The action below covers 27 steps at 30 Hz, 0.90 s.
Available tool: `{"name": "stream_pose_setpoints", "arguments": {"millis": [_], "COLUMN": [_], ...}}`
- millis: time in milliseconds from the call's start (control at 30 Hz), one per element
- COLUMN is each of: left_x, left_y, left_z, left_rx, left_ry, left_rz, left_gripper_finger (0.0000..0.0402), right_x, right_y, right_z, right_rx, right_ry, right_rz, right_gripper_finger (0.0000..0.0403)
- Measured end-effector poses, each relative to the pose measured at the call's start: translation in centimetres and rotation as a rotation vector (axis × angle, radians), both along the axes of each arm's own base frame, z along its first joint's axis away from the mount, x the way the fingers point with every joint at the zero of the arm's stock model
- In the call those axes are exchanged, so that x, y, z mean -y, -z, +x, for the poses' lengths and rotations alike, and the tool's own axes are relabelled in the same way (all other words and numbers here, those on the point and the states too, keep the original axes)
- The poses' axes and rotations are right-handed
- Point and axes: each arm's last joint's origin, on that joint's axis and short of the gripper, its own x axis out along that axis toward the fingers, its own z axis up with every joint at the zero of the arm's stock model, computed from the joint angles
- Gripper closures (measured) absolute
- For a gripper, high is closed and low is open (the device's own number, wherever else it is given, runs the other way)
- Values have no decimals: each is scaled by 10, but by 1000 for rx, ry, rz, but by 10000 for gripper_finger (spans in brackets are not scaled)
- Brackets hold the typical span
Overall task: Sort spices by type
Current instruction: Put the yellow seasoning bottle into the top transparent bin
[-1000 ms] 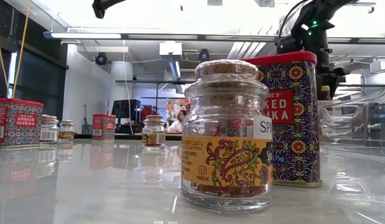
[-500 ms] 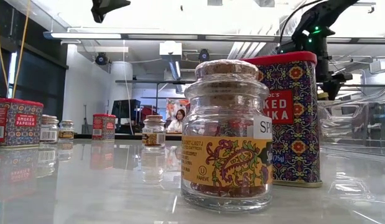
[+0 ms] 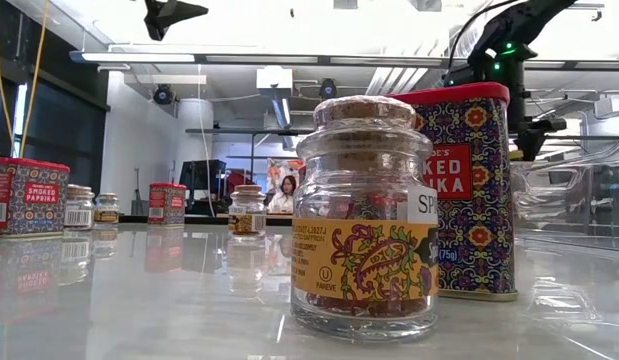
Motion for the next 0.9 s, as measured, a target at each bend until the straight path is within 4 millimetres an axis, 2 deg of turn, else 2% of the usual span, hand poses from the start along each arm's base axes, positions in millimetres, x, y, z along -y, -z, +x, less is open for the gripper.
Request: {"name": "stream_pose_setpoints", "arguments": {"millis": [233,500,900], "left_x": [0,0,0], "left_y": [1,1,1], "left_z": [0,0,0], "left_rx": [-14,-15,-16], "left_ry": [2,5,5], "left_rz": [11,29,28], "left_gripper_finger": [58,58,58], "right_x": [-5,3,15], "right_y": [0,1,29], "right_z": [-12,-14,-5], "right_rx": [-81,-47,-100], "right_ry": [180,225,222], "right_rz": [50,3,134], "right_gripper_finger": [181,180,180]}}
